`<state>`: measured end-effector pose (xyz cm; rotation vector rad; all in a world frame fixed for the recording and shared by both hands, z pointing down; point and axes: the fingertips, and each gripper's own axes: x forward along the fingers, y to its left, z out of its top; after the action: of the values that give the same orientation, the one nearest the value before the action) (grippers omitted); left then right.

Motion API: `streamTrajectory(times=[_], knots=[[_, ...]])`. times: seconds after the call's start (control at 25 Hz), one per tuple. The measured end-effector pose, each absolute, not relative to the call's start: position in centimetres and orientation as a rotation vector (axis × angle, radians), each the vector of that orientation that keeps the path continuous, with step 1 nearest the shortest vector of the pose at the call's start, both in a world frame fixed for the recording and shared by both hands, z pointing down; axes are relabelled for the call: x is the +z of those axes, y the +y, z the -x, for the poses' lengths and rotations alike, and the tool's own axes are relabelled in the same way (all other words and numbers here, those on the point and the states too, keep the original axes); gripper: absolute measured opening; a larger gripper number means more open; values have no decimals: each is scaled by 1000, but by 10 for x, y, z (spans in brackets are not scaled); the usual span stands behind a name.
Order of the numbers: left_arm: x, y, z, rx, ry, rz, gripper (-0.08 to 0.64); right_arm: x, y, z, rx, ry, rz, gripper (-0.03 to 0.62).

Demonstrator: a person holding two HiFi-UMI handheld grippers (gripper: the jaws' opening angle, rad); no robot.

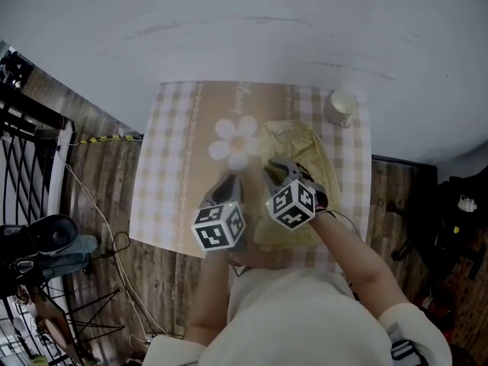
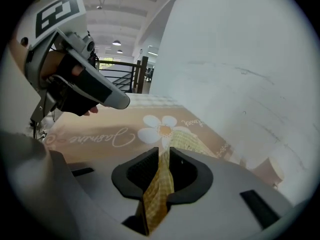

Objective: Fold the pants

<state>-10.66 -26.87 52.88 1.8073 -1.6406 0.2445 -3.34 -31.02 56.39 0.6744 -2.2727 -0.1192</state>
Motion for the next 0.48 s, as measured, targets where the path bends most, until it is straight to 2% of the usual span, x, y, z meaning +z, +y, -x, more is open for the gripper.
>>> streamTrajectory(times=[0.08, 0.48], knots=[[532, -273, 106, 242, -1627, -1812, 26, 563, -314, 31, -119, -2275, -689, 15], [538, -316, 87, 261, -1563, -1882, 26, 540, -368, -39, -20, -2252, -890, 5]])
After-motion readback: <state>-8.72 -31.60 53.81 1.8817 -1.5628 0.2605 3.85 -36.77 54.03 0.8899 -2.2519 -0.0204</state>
